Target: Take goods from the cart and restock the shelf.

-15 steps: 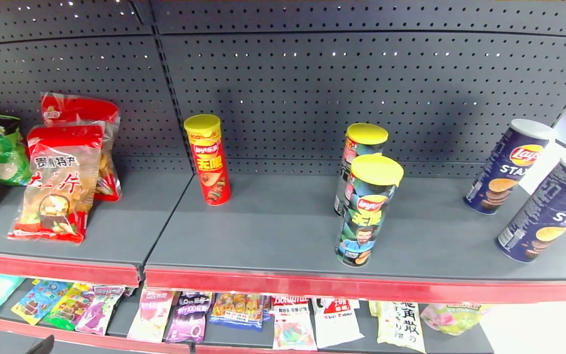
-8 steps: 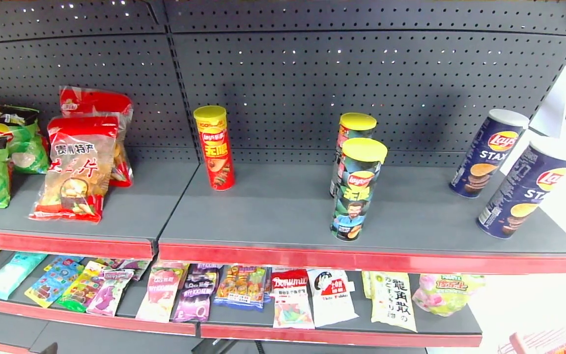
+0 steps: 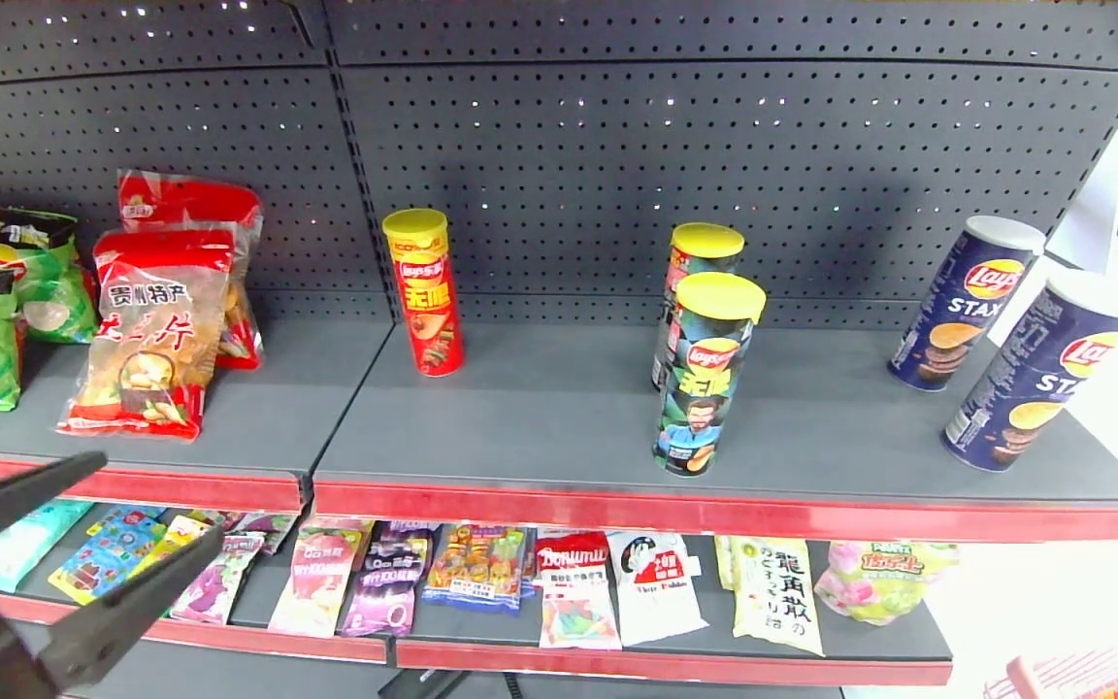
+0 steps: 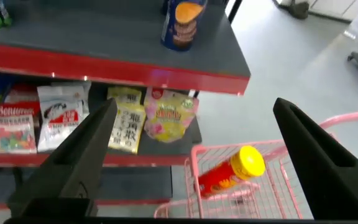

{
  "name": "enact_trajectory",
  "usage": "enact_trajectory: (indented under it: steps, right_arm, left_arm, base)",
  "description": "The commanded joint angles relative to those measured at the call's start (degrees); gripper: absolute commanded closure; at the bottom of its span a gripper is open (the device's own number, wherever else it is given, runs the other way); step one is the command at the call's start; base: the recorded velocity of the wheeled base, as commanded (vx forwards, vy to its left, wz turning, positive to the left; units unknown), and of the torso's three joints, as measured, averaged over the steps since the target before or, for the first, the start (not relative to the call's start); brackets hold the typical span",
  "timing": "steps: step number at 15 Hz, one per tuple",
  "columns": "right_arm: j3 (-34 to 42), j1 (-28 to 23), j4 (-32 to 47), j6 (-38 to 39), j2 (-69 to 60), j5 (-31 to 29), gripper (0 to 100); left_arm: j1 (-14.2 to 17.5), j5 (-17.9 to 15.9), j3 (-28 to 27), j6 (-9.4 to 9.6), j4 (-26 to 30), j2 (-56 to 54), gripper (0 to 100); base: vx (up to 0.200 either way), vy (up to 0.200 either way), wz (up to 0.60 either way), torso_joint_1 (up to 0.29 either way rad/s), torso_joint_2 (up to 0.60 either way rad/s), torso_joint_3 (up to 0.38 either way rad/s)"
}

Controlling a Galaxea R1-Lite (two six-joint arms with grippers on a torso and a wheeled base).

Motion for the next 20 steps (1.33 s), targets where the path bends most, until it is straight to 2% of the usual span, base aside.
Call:
enact_trajectory:
  steps: [1,2,3,4,5,7,9,13,17,20]
  right_arm:
    - [4.1,-0.1,-3.6,-0.1,-0.3,0.3,0]
    - [4.5,-0.1,-3.6,-0.1,-0.1,0.3,0]
    - [4.7,-0.1,-3.6,-0.2,0.1,0.3,0]
    - [4.7,-0.1,-3.7,-0.2,0.2,0.4,0]
    - [4.7,-0.1,-3.7,0.0,0.2,0.4,0]
    - [5.6,-0.1,-3.7,0.1,-0.1,0.4,0]
    - [6.5,-0.1,-3.9,0.1,-0.3,0.4,0]
    - [6.0,-0.1,-4.0,0.1,-0.3,0.4,0]
    - [6.2,-0.1,-4.0,0.1,-0.3,0.4,0]
    - [6.2,-0.1,-3.9,0.2,-0.3,0.4,0]
  left_arm:
    - [-10.9,5.8,-1.4,-2.11,-30.2,32.1,0]
    - [-14.0,10.2,-3.9,-5.71,-34.2,37.6,0]
    - [-17.7,14.5,-7.8,-9.67,-34.2,41.0,0]
    - [-18.6,16.0,-9.1,-10.55,-33.6,42.1,0]
    - [-19.9,17.6,-12.0,-11.08,-29.8,44.4,0]
    - [-22.2,17.9,-18.7,-12.13,-24.7,47.3,0]
    - [-22.9,18.2,-23.6,-13.1,-18.7,51.2,0]
    - [-22.9,20.4,-29.2,-13.1,-18.2,59.8,0]
    - [-23.2,20.4,-33.5,-13.1,-17.9,63.9,0]
    - [-24.6,20.4,-34.6,-13.27,-18.0,65.3,0]
  base:
    - [0.0,0.0,0.0,0.0,0.0,0.0]
    - [0.0,0.0,0.0,0.0,0.0,0.0]
    - [0.0,0.0,0.0,0.0,0.0,0.0]
    - [0.0,0.0,0.0,0.0,0.0,0.0]
    - [0.0,0.0,0.0,0.0,0.0,0.0]
    - [0.0,0.0,0.0,0.0,0.0,0.0]
    - [0.0,0.0,0.0,0.0,0.0,0.0]
    - [0.0,0.0,0.0,0.0,0.0,0.0]
    - [0.0,0.0,0.0,0.0,0.0,0.0]
    - [0.0,0.0,0.0,0.0,0.0,0.0]
